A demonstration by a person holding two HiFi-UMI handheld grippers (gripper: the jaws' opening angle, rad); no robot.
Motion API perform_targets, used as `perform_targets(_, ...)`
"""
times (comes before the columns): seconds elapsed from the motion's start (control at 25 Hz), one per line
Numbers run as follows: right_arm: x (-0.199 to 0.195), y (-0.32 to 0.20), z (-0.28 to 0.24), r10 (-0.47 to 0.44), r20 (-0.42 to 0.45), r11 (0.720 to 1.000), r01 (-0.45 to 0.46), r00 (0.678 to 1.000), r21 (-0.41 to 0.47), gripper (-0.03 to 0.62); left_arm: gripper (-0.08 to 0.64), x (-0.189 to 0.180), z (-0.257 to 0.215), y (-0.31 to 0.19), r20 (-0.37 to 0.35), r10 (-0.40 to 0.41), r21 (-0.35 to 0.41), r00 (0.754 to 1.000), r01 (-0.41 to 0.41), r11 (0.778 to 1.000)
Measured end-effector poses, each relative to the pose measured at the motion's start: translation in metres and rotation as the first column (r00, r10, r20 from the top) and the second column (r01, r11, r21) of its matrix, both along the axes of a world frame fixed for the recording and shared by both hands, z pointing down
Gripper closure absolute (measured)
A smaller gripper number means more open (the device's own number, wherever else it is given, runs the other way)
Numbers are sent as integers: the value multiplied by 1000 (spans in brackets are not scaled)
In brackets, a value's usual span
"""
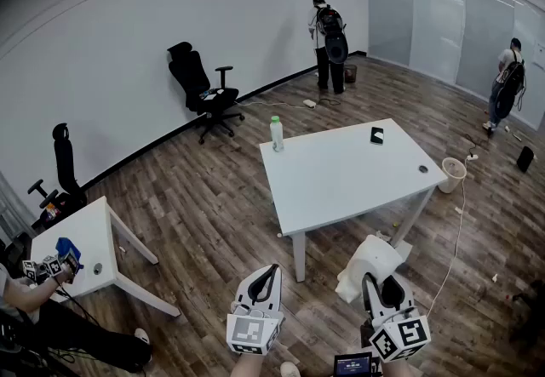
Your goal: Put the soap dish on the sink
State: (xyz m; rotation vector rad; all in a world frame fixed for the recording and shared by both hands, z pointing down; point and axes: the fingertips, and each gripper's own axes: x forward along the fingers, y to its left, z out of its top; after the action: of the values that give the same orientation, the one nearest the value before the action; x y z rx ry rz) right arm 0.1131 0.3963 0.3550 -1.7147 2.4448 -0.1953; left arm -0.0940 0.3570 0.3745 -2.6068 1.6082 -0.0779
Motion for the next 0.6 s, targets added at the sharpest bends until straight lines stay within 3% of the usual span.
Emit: perform_targets(0.6,-33,-11,10,23,14,1000,-23,1000,-16,442,552,-38,14,-10,1,24,-22,1000,-24,999)
